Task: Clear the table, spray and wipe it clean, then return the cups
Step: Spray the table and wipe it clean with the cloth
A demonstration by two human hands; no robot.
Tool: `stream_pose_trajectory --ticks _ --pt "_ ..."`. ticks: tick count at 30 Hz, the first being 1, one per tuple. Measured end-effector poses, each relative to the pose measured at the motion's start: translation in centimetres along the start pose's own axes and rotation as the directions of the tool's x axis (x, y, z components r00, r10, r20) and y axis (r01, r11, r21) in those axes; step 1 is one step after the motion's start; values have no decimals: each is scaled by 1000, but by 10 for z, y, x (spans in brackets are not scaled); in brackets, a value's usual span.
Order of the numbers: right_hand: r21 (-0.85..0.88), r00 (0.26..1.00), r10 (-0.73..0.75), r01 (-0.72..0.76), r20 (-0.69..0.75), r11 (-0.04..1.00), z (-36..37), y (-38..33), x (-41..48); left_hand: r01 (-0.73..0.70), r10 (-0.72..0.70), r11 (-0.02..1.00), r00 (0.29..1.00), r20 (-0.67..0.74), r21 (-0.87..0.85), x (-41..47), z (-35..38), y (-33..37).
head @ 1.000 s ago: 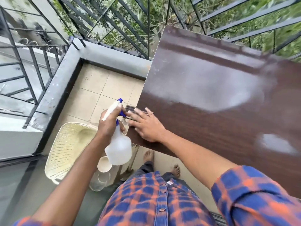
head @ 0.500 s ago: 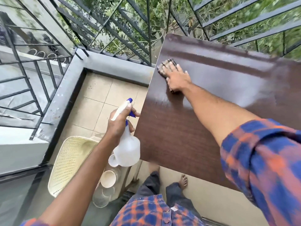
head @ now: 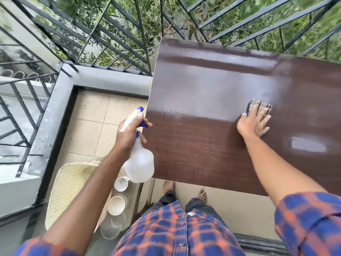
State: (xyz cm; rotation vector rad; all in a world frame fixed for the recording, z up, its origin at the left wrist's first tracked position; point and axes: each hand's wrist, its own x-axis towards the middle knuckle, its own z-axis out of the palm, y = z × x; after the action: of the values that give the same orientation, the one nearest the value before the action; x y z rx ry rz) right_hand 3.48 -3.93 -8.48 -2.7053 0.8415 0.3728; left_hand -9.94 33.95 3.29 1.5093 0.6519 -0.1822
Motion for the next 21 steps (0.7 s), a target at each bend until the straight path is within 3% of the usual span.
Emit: stream_pose_trajectory --ticks 2,4,6,8,12,14,15,17,21 --pt "-11 996 -79 79 44 997 9 -40 -14 5 -5 1000 1000 -8 7 -3 -3 -1" --pt "-58 941 -311 321 134 945 23 -85 -40 5 -4 1000 1000 -9 23 -8 -4 -2" --pt "-122 790 -565 602 238 789 44 -125 -82 2 -1 999 1000 -17 44 -14 -7 -5" --pt "-157 602 -717 793 352 589 68 -146 -136 -8 10 998 999 -37 56 -20 -9 -6" --pt "-63 255 -832 964 493 258 98 -120 -222 -11 10 1000 998 -61 -20 -31 -6 -7" --pt "-52 170 -861 985 479 165 99 -91 -228 6 -10 996 999 -48 -85 -37 2 -10" --pt "-43 181 -870 982 458 182 95 -78 -222 6 -9 998 999 -45 -64 -38 5 -14" --pt "-49 300 -875 951 379 305 85 -55 -194 0 0 1000 999 -36 20 -40 10 -20" --pt "-147 700 -697 715 158 684 43 11 -102 1 1 997 1000 -20 73 -50 28 -24"
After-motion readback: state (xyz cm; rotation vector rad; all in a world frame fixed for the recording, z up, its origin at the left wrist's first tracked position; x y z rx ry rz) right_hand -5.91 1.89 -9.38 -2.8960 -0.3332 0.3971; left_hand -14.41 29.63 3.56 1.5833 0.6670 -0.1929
